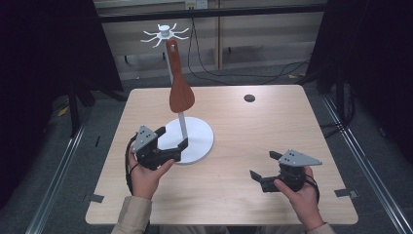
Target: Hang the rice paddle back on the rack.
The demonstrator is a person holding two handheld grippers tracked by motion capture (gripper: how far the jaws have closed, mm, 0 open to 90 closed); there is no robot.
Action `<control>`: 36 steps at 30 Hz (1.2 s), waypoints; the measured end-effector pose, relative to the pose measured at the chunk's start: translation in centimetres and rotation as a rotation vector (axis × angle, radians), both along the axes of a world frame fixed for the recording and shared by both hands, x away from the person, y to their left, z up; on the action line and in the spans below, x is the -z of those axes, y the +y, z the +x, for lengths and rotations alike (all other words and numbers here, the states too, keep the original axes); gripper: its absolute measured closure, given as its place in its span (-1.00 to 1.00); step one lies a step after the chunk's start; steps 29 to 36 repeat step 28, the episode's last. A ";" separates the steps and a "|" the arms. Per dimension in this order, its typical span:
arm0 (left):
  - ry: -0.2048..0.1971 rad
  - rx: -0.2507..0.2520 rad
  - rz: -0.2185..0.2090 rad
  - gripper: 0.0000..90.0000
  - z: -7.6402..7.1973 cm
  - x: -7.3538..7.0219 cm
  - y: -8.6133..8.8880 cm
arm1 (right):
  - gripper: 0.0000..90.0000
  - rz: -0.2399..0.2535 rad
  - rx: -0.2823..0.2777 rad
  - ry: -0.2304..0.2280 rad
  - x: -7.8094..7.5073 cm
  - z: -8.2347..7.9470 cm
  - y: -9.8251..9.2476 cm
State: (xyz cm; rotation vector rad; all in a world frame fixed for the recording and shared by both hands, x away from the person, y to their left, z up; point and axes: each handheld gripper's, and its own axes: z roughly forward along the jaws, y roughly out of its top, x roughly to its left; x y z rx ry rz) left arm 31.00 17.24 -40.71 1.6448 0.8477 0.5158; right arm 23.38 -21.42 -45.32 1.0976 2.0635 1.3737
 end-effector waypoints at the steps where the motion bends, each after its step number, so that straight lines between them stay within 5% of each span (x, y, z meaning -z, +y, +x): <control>1: 0.001 0.004 0.009 -0.82 -0.1 0.1 0.1 | -0.93 -0.001 0.000 0.000 0.0 0.0 0.0; 24: 0.041 0.012 0.013 -0.81 -1.4 2.8 -0.1 | -0.93 -0.010 -0.004 0.001 0.1 0.0 0.0; 36: 0.045 0.013 -0.003 -0.81 -1.2 2.9 0.2 | -0.93 -0.011 -0.002 0.012 0.3 0.1 0.1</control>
